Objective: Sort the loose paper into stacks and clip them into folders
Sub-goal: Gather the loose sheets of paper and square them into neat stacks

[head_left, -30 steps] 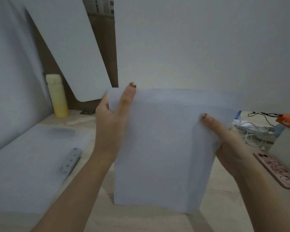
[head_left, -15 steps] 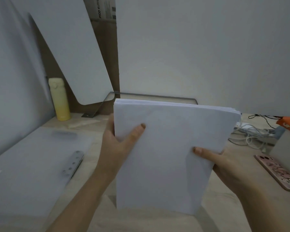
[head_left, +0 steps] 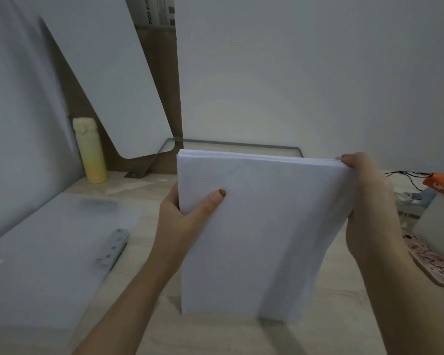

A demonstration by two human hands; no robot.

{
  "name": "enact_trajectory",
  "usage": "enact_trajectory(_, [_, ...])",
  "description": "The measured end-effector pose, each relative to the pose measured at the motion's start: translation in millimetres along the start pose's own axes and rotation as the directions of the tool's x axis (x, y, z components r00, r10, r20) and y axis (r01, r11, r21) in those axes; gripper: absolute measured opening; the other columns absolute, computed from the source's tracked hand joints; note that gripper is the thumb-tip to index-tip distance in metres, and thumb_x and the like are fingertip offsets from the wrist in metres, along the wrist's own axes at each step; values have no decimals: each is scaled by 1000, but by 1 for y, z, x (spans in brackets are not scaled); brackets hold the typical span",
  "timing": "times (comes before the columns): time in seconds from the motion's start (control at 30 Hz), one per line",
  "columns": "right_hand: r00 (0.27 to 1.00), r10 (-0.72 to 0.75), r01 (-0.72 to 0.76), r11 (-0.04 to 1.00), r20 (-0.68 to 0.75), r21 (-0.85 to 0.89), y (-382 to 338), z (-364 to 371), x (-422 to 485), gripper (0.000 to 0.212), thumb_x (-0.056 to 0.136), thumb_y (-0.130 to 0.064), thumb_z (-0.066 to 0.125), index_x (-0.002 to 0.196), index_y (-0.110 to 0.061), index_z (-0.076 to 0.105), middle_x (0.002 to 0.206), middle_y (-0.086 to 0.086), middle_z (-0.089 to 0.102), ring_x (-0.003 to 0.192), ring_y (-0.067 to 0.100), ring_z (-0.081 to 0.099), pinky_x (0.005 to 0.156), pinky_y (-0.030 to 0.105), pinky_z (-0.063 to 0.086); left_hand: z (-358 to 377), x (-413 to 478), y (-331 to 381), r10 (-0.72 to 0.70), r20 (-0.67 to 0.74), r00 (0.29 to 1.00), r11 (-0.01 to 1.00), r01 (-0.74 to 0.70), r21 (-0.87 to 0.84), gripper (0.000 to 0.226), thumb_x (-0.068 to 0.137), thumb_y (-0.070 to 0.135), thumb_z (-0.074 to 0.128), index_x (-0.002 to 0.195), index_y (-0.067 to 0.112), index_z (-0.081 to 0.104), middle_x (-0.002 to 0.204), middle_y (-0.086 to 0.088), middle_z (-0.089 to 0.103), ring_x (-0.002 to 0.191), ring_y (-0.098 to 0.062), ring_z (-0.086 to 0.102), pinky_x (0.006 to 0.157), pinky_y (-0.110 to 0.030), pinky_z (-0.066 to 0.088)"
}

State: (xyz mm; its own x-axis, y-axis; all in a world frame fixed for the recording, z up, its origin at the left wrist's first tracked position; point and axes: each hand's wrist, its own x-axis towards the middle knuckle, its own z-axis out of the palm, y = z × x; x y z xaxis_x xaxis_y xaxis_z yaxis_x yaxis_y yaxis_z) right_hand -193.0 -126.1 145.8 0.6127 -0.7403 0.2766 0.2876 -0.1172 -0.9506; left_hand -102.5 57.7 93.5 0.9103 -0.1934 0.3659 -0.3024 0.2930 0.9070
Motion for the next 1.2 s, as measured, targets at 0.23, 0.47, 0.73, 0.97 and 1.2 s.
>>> enact_trajectory(0.23, [957, -58, 74, 996, 285, -44, 2, -15, 2, 60, 45, -78, 65, 85, -34, 69, 89, -13, 64, 82, 7, 59, 67, 25, 46, 5, 7, 16, 61, -29, 998, 998, -62, -4, 17, 69, 33, 67, 82, 30, 58, 64, 26, 67, 59, 6, 65, 46, -10, 48])
enact_trajectory(0.47, [837, 119, -167, 985, 534, 41, 44, -30, -11, 64, 20, -51, 90, 79, -30, 77, 84, -5, 76, 74, 11, 73, 57, 21, 55, 9, 10, 31, 114, -20, 993, 992, -115, -45, 32, 67, 51, 58, 67, 19, 53, 53, 13, 55, 49, 2, 51, 48, -10, 42])
enact_trajectory(0.73, [846, 122, -231, 961, 518, 150, 49, -26, -14, 18, 63, -20, 66, 72, -30, 77, 78, -6, 76, 69, 10, 72, 54, 21, 55, 8, 25, 40, 206, 5, 978, 977, -206, 52, 12, 92, 21, 44, 87, 21, 55, 66, 14, 64, 60, 3, 57, 54, -9, 44])
enact_trajectory(0.97, [824, 161, -266, 956, 543, 120, 64, -27, -26, 48, 36, -41, 89, 81, -27, 78, 91, -1, 76, 79, 14, 73, 59, 21, 56, 0, -4, -6, 29, -3, 1000, 999, -29, -31, 30, 70, 46, 63, 93, 27, 60, 78, 17, 73, 72, -1, 69, 57, -13, 52])
enact_trajectory(1.2, [823, 141, -233, 967, 550, 100, 61, -32, -12, 63, 17, -53, 89, 75, -31, 77, 81, -9, 76, 74, 7, 72, 58, 18, 55, -6, 1, 2, -7, 95, 995, 999, 11, -37, 29, 64, 33, 78, 87, 28, 61, 73, 19, 72, 68, -3, 70, 56, -17, 54])
